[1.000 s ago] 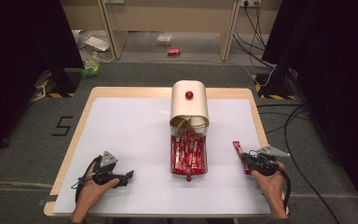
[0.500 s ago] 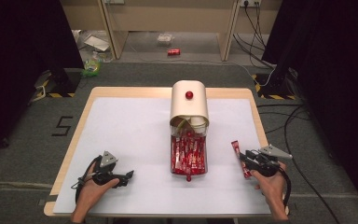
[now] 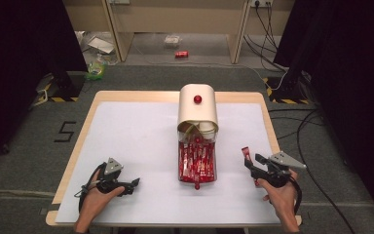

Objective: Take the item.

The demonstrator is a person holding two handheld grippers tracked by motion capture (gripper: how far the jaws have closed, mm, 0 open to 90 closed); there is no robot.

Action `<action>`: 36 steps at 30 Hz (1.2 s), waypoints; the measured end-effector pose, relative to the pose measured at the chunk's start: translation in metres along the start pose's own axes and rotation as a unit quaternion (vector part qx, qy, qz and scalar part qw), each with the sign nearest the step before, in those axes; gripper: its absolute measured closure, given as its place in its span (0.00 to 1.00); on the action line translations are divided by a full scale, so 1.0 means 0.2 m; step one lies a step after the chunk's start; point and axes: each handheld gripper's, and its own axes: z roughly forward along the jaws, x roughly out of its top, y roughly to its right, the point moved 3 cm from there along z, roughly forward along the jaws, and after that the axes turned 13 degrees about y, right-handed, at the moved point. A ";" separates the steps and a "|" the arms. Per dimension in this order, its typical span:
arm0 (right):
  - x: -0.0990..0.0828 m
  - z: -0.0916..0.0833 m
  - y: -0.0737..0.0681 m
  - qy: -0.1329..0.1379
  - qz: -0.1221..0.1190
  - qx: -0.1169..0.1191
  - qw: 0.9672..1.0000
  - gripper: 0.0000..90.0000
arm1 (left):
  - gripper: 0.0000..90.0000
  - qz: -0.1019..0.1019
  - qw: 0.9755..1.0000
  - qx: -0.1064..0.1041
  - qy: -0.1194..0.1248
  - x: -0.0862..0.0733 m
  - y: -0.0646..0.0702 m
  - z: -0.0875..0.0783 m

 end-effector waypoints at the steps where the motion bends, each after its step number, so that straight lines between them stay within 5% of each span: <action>1: 0.00 0.00 0.00 0.000 0.000 0.000 1.000 0.52 | 0.09 0.000 1.000 0.000 0.000 0.00 0.00 0.00; 36: -0.05 -0.10 -0.30 -0.001 -0.016 0.072 0.997 0.45 | 0.09 0.000 1.000 0.000 0.000 0.00 0.00 0.00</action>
